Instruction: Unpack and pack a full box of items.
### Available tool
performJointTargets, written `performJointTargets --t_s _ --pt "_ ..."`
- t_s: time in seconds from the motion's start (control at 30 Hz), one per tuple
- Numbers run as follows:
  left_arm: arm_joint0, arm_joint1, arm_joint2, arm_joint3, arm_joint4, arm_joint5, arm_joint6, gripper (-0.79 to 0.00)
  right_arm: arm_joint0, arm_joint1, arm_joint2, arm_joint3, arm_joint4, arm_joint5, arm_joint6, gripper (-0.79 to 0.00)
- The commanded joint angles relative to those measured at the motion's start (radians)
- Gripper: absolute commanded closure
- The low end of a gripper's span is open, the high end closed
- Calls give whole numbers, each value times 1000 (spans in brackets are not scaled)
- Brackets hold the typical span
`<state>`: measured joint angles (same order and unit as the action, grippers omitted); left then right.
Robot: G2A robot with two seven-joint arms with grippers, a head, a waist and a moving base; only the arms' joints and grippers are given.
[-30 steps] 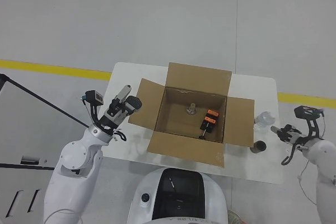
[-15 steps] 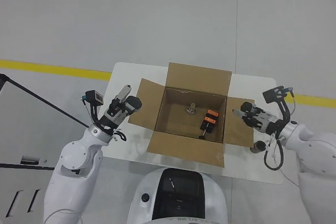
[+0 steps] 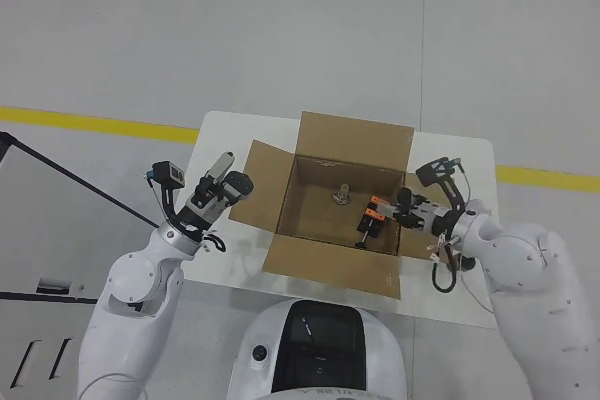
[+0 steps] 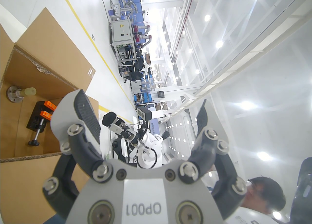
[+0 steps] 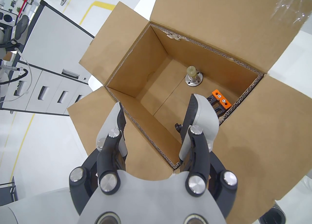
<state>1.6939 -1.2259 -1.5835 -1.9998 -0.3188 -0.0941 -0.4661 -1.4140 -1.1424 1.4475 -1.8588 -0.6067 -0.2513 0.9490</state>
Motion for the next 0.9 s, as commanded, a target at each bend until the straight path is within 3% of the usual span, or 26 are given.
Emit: performJointTargets --t_s 0.0,0.07,0.2,0.33,0.47,0.57,0.67,0.87 --pt "0 0 0 0 0 0 0 -785 33 -2 -34 88 -69 29 -19 -785" --pt "0 0 0 0 0 0 0 -785 36 -12 -101 111 -57 39 -77 -785" --pt "0 0 0 0 0 0 0 -785 17 -38 -279 97 -232 181 -258 -785" --pt "0 0 0 0 0 0 0 -785 130 -81 -473 230 -402 286 -425 -770" --pt "0 0 0 0 0 0 0 -785 260 -147 -646 390 -491 495 -522 -711" --pt "0 0 0 0 0 0 0 -785 344 -196 -699 507 -365 533 -526 -742" --pt "0 0 0 0 0 0 0 -785 432 -239 -710 646 -167 468 -481 -785" --pt "0 0 0 0 0 0 0 -785 441 -242 -712 658 -155 458 -472 -785"
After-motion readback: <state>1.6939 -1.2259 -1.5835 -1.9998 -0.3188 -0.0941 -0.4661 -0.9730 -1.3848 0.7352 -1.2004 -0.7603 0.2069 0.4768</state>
